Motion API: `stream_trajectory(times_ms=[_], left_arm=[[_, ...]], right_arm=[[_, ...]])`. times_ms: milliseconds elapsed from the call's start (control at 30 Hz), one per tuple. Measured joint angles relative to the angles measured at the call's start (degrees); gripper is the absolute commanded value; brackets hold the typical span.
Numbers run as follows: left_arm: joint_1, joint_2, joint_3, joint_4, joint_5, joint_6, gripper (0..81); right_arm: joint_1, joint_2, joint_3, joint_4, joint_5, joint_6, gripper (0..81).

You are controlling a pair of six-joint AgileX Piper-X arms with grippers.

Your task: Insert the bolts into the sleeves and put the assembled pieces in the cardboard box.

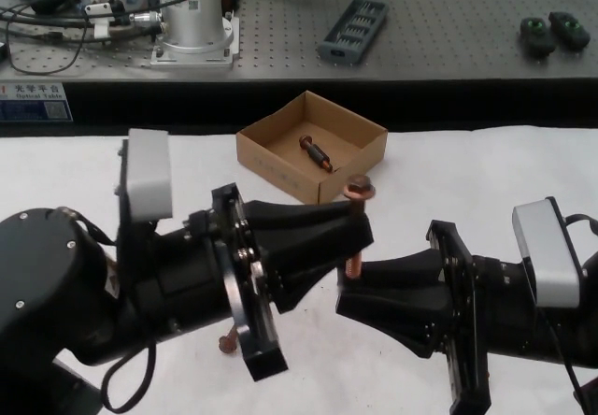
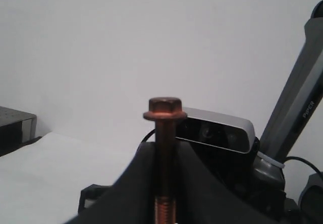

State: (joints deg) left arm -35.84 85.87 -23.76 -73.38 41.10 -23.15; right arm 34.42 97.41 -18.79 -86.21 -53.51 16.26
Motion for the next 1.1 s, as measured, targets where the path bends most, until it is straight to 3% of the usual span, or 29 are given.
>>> stream_trajectory(times_ms=[567,1100], left_arm=[[-0.79,-0.45,-0.16,6.5,0.05,5.77,0.6],[1.61,-0.32,0.0,-9.31,-0.28,-0.93,0.6]], right_arm=[[0.0,0.0,0.0,1.15,-1.07,1.69,5.8],[0.0,0.0,0.0,-0.37,-1.65,1.69,5.8]])
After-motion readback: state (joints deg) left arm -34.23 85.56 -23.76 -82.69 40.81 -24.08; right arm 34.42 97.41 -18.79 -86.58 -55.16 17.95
